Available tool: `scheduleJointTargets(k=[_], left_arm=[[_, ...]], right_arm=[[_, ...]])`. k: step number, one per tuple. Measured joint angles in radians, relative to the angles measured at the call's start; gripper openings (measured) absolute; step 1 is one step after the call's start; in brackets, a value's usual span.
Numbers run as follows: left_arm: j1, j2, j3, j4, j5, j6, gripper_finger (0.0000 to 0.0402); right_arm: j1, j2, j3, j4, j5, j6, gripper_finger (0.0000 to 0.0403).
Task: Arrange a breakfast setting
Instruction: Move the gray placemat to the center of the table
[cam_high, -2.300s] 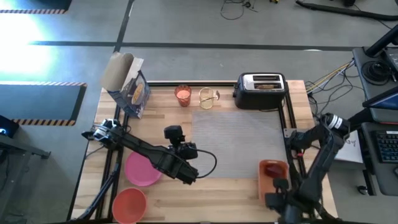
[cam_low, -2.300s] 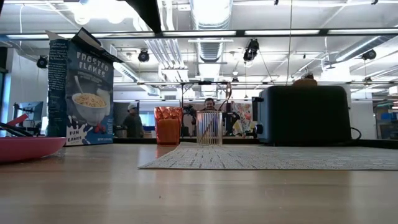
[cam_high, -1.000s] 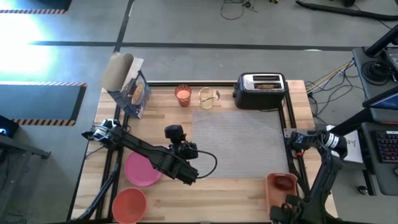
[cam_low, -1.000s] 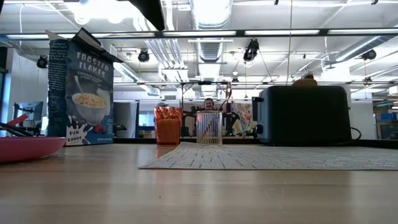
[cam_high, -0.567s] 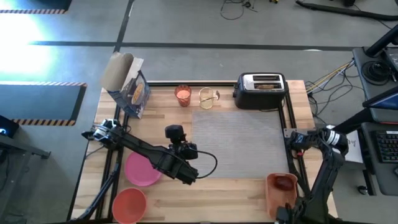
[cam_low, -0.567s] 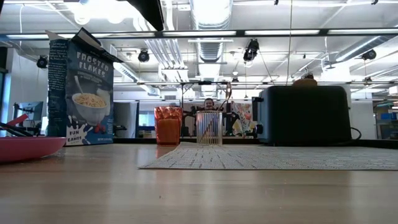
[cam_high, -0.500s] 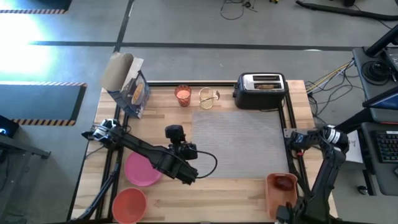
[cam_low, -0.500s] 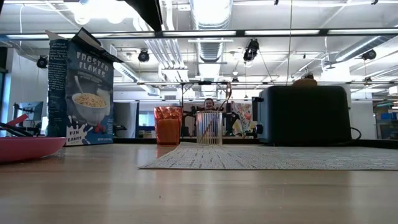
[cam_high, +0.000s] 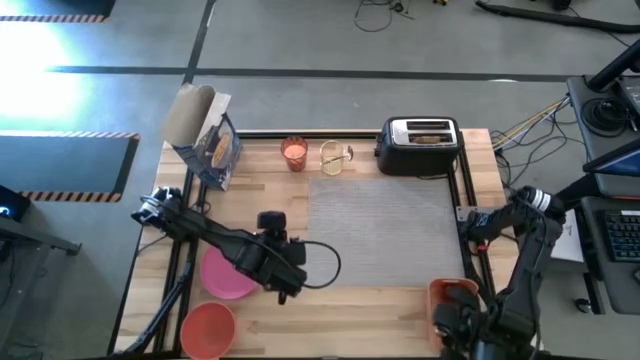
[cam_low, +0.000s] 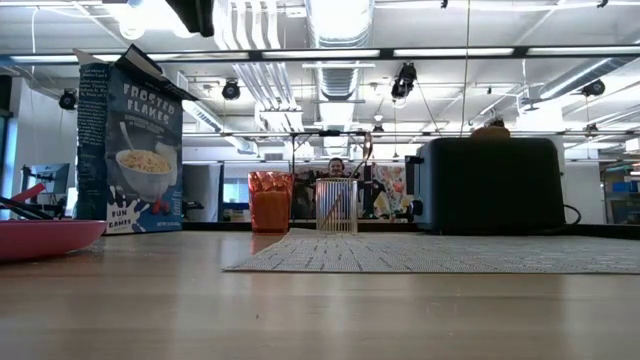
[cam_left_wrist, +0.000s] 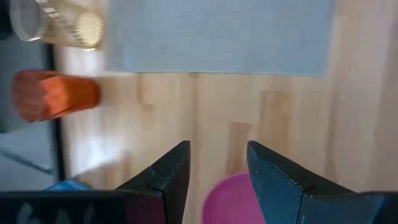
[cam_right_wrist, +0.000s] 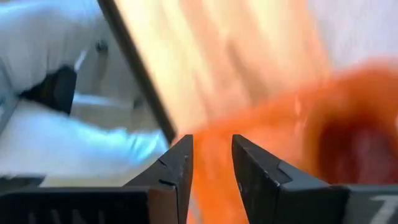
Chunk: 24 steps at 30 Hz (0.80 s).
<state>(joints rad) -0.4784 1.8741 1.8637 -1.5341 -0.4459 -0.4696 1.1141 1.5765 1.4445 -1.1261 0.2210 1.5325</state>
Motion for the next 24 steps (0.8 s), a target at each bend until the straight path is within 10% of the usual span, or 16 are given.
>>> scheduleJointTargets(k=[7,24], left_arm=[[-0.022,0.001,-0.109,0.123,0.017,0.004,0.0142],[0.055,-0.001,-0.231,0.353,0.038,0.398,0.0142]], right_arm=[[-0.126,-0.015,0.0,0.0,0.197,-0.323,0.0098],[-0.497,-0.02,0.0,-0.333,0.032,-0.433,0.0092]])
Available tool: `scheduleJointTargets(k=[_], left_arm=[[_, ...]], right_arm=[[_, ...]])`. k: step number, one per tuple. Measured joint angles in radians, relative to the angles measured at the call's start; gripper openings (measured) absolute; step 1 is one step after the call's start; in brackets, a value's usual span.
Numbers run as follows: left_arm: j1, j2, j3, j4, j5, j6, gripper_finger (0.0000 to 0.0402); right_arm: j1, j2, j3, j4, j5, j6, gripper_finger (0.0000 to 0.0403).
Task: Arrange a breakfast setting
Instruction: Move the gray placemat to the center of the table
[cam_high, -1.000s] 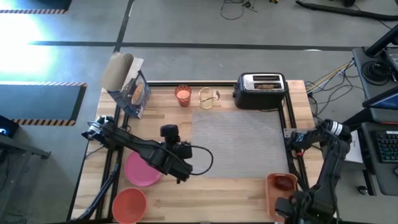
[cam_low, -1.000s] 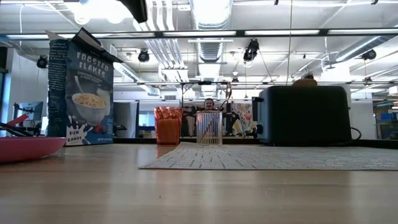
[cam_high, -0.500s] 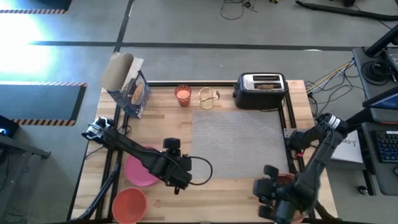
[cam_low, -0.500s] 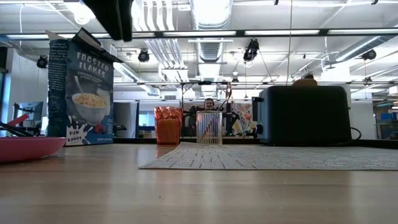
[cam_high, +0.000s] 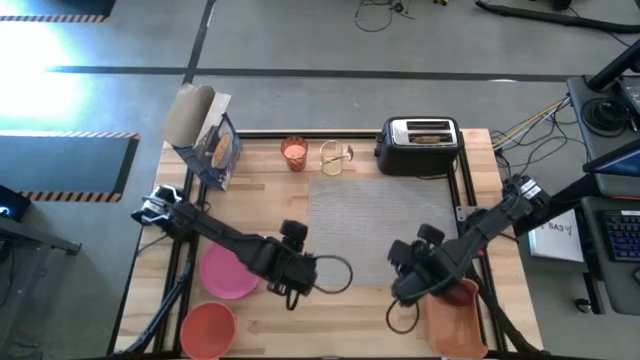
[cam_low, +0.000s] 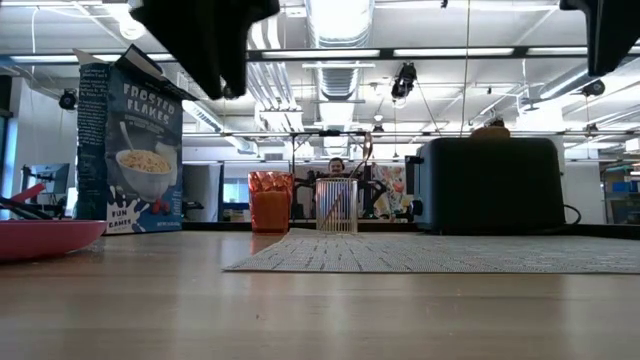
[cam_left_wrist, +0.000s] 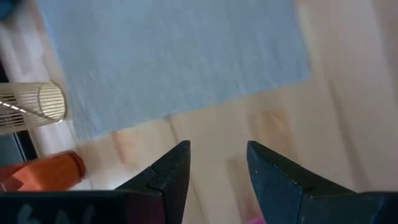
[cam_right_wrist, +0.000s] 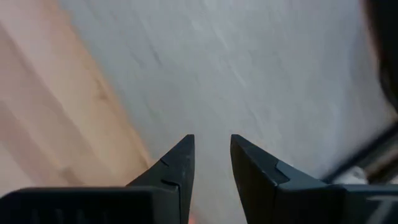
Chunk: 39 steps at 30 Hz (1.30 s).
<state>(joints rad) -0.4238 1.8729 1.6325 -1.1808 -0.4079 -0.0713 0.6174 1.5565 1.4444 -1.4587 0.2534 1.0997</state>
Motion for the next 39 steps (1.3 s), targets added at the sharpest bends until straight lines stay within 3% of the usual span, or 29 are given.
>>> scheduleJointTargets(k=[7,14,22,25,30,39], left_arm=[[0.154,-0.001,-0.026,0.126,0.019,-0.005,0.0138],[0.274,0.016,-0.068,0.369,0.155,0.049,0.0126],[0.297,0.023,-0.179,0.692,0.165,0.097,0.0123],[0.298,0.024,-0.247,0.802,0.165,0.097,0.0123],[0.303,0.024,-0.348,0.984,0.167,0.08,0.0123],[0.303,0.024,-0.429,1.038,0.226,0.002,0.0123]], right_arm=[[-0.051,-0.088,-0.078,-0.034,-0.047,-0.044,0.009],[-0.076,-0.331,-0.339,0.009,-0.077,0.093,0.0091],[-0.078,-0.546,-0.649,0.22,-0.079,0.268,0.0091],[-0.081,-0.574,-0.731,0.244,-0.087,0.304,0.0091],[-0.107,-0.569,-0.718,0.249,-0.09,0.292,0.0091],[-0.223,-0.524,-0.731,0.291,-0.131,0.289,0.0076]])
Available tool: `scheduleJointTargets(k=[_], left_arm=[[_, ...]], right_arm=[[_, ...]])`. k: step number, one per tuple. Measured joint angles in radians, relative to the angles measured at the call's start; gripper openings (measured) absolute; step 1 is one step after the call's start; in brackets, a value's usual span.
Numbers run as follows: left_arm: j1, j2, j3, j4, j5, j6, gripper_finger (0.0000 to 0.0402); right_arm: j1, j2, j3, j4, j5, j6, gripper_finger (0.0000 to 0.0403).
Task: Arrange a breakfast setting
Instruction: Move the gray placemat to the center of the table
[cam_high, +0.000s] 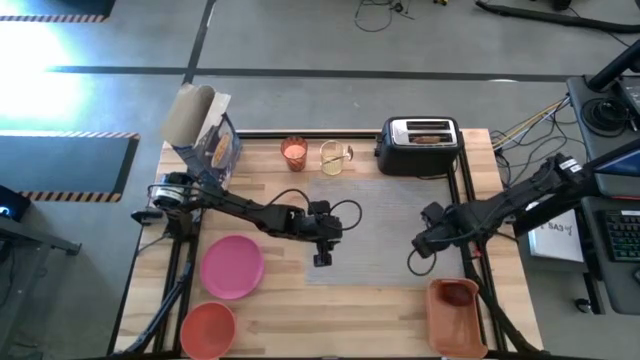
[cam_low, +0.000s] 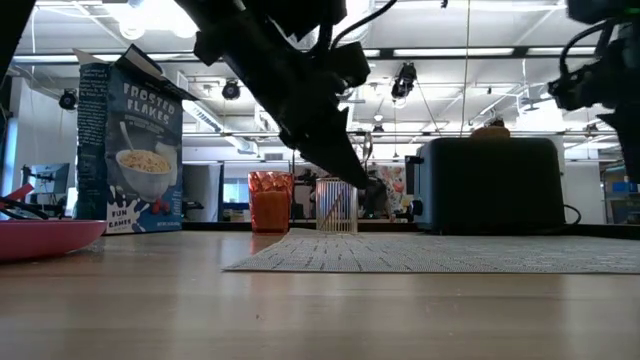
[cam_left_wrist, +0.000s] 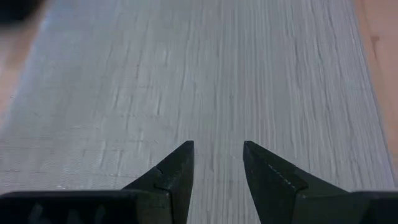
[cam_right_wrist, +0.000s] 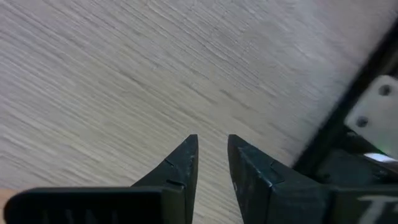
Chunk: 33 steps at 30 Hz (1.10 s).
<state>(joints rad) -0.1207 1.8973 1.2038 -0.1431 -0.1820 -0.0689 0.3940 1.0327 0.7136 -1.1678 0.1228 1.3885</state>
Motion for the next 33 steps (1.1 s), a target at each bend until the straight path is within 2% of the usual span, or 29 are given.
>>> scheduleJointTargets(k=[3,7,19,33], left_arm=[[0.0,0.0,-0.01,0.003,0.042,0.0,0.0123],[0.0,0.0,-0.021,0.002,0.047,0.022,0.0123],[0.0,0.0,-0.06,0.004,0.064,0.018,0.0123],[0.0,0.037,-0.103,0.042,0.071,-0.004,0.0123]], right_arm=[[-0.04,0.033,0.0,0.086,-0.027,-0.07,0.0069],[-0.088,0.089,0.0,0.199,-0.056,-0.177,0.0066],[-0.224,0.26,0.0,0.217,-0.105,-0.332,0.0065],[-0.287,0.339,0.0,0.276,-0.104,-0.392,0.0065]])
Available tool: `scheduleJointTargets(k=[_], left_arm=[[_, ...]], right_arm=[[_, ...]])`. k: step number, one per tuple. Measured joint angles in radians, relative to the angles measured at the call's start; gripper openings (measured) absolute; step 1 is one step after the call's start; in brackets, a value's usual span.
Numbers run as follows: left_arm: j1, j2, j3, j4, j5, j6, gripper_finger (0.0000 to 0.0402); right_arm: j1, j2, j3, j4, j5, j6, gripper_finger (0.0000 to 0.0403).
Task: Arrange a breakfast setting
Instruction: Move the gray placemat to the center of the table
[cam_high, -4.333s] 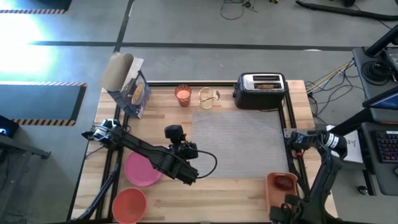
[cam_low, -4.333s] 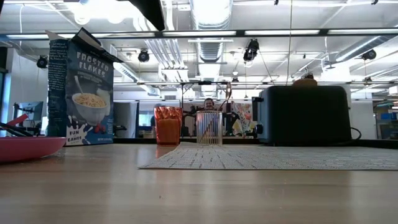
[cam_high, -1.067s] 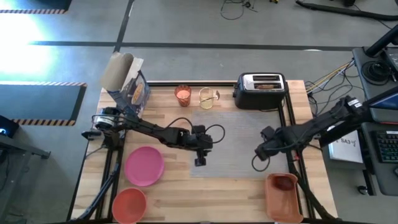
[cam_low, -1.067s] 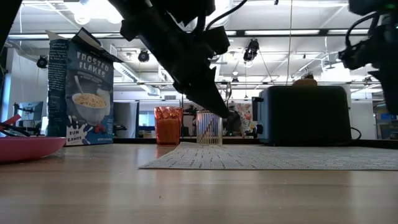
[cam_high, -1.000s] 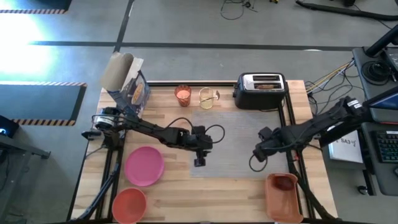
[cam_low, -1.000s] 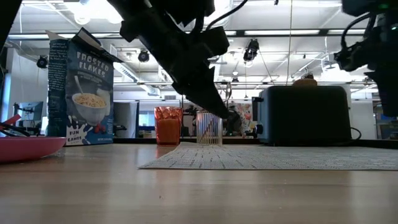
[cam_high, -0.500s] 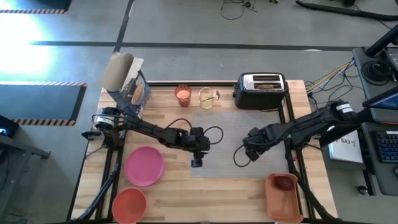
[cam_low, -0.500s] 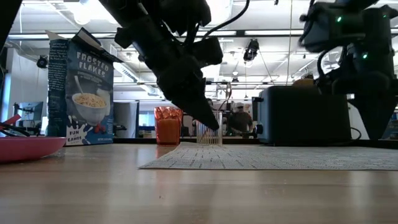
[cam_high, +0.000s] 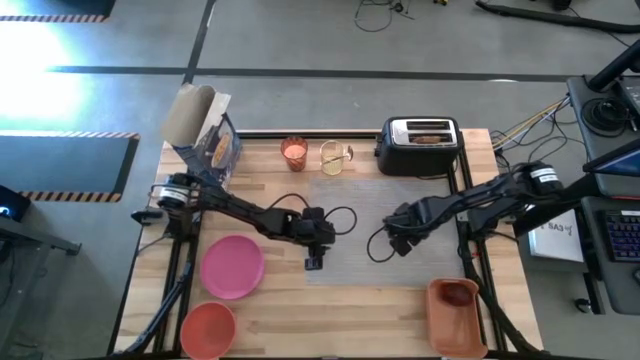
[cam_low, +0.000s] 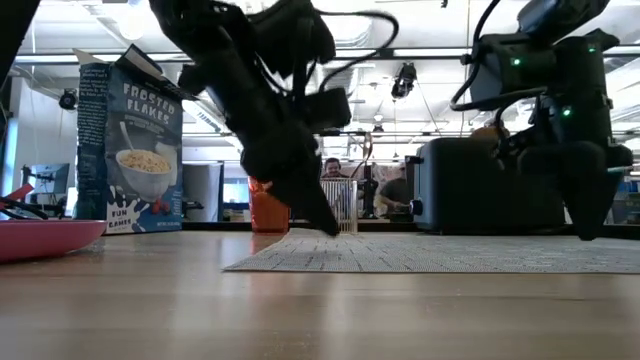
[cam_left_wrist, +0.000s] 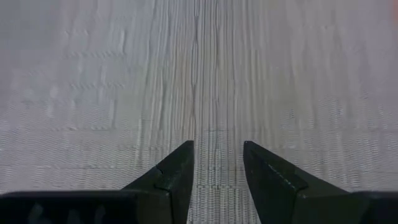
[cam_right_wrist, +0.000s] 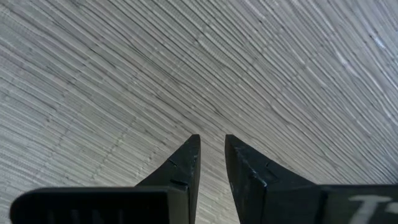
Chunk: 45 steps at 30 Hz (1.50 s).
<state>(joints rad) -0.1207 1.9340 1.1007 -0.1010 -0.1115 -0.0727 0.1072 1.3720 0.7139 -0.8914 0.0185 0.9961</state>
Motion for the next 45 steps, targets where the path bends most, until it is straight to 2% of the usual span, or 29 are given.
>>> scheduleJointTargets(k=[13,21,30,40,45], left_arm=[[-0.002,0.06,0.006,-0.03,0.006,-0.061,0.0123],[-0.014,0.012,0.005,-0.216,0.023,-0.094,0.0123],[-0.043,-0.041,0.001,-0.437,0.037,-0.14,0.0123],[-0.078,-0.078,-0.002,-0.669,0.04,-0.174,0.0123],[-0.094,-0.089,-0.003,-0.7,0.04,-0.198,0.0123]], right_arm=[[-0.003,0.045,-0.001,0.043,0.0,-0.028,0.0065],[-0.003,0.041,0.0,0.149,0.0,-0.033,0.0065],[-0.003,0.042,-0.001,0.356,-0.03,-0.078,0.0065],[-0.003,0.042,0.0,0.406,-0.03,-0.107,0.0065],[-0.003,0.042,0.0,0.407,-0.031,-0.118,0.0065]])
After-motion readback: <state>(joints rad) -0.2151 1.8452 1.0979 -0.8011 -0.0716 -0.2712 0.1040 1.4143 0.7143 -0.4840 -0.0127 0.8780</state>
